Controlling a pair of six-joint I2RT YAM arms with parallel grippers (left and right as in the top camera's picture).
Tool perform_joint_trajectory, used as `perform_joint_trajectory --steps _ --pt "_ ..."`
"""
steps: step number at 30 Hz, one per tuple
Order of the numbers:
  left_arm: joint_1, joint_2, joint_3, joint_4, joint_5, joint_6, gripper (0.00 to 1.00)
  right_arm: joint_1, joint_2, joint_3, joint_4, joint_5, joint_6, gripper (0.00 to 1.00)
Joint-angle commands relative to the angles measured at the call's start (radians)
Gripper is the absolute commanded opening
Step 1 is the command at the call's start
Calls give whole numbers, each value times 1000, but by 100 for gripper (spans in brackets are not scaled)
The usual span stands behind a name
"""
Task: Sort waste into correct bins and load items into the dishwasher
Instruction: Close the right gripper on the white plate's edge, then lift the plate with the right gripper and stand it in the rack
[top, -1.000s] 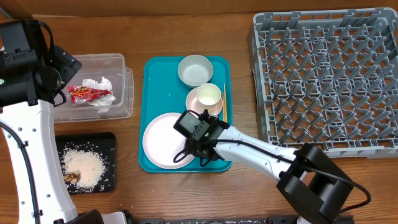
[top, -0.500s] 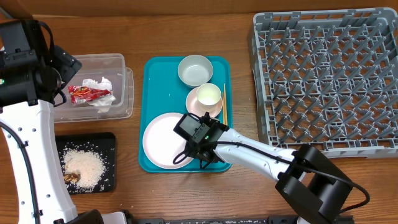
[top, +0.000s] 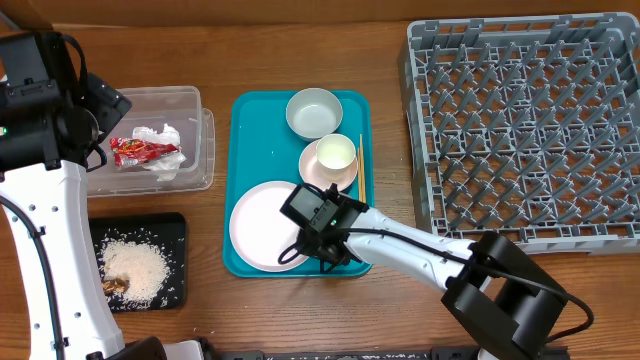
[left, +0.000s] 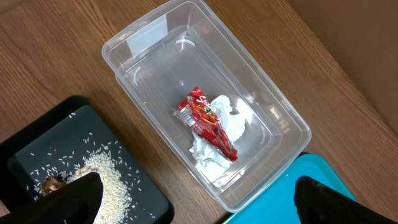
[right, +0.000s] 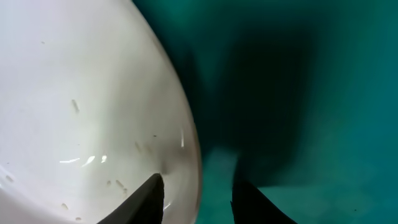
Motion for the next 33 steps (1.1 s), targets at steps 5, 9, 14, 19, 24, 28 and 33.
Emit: perform_joint_trajectory --steps 5,9,14,19,24,28,33 --pt "-1 3 8 3 8 10 100 6 1 -16 8 13 19 31" --pt "-1 3 8 3 8 9 100 6 1 -13 8 9 19 6" --pt "-1 3 8 3 8 10 100 4 1 2 -12 2 19 4" --pt "-1 3 8 3 8 9 100 3 -14 52 -80 2 -14 4" --pt "-1 3 8 3 8 9 100 3 -66 96 -132 5 -82 4" --pt "-1 3 8 3 8 9 100 3 -134 113 -140 4 -158 4" --pt "-1 3 8 3 8 9 100 -6 -226 113 -141 6 -204 4"
